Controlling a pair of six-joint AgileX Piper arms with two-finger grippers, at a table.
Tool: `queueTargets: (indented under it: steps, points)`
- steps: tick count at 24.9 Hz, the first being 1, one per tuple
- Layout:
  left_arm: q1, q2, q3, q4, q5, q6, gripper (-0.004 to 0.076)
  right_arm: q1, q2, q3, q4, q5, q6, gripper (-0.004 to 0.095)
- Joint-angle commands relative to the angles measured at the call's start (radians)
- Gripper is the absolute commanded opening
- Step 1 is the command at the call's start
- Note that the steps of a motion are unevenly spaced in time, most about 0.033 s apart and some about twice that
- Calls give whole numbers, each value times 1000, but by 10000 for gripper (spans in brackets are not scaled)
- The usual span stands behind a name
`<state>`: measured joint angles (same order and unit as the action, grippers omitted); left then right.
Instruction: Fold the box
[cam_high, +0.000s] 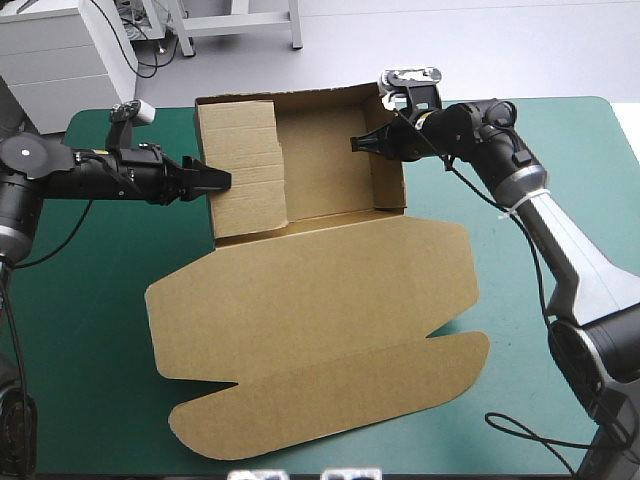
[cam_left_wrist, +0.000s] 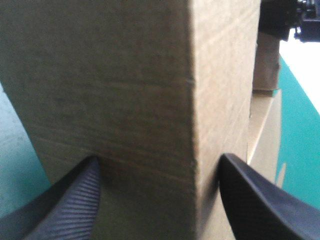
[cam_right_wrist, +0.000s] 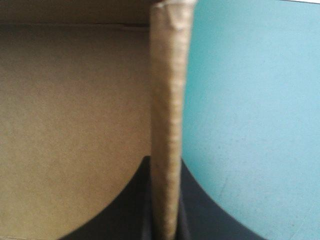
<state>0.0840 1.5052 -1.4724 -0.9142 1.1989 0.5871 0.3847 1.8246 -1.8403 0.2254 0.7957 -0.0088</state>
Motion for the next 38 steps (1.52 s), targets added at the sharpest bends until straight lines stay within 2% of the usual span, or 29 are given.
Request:
queueTargets:
  steps: [1,3,6,10,13,19,22,24,25,31,34,38]
  points:
    - [-60,-40,-33,37,-72,-56,455,37,-55,-32,13,-80,34,3]
    - [-96,-40,-33,125,-124,-96,454,51,-55,-32,-17,-80,46,3]
    - [-139,-40,-33,251,-199,-164,454,60,-55,-33,-16,-74,49,3]
    - [-178,-37,-31,415,-349,-303,454,66,-55,-33,6,-57,56,3]
    - [-180,-32,-20,481,-429,-317,416,66,-55,-33,20,-35,56,3]
    - [-180,7,-20,500,-405,-317,386,66,-55,-70,13,22,52,2]
    - [-180,5,-20,498,-401,-342,228,66,-55,-79,-31,49,55,3]
    - [-180,3,-22,496,-394,-342,50,66,-52,-79,-78,83,85,3]
    - [-182,3,-22,496,-387,-338,-4,66,-50,-79,-100,98,99,3]
    - [-266,21,-22,525,-396,-377,-8,66,-10,-79,-131,168,123,3]
    - [-319,48,-22,602,-401,-453,-8,66,37,-79,-134,253,125,3]
    - [-381,105,-22,708,-381,-557,-8,66,79,-79,-134,295,139,3]
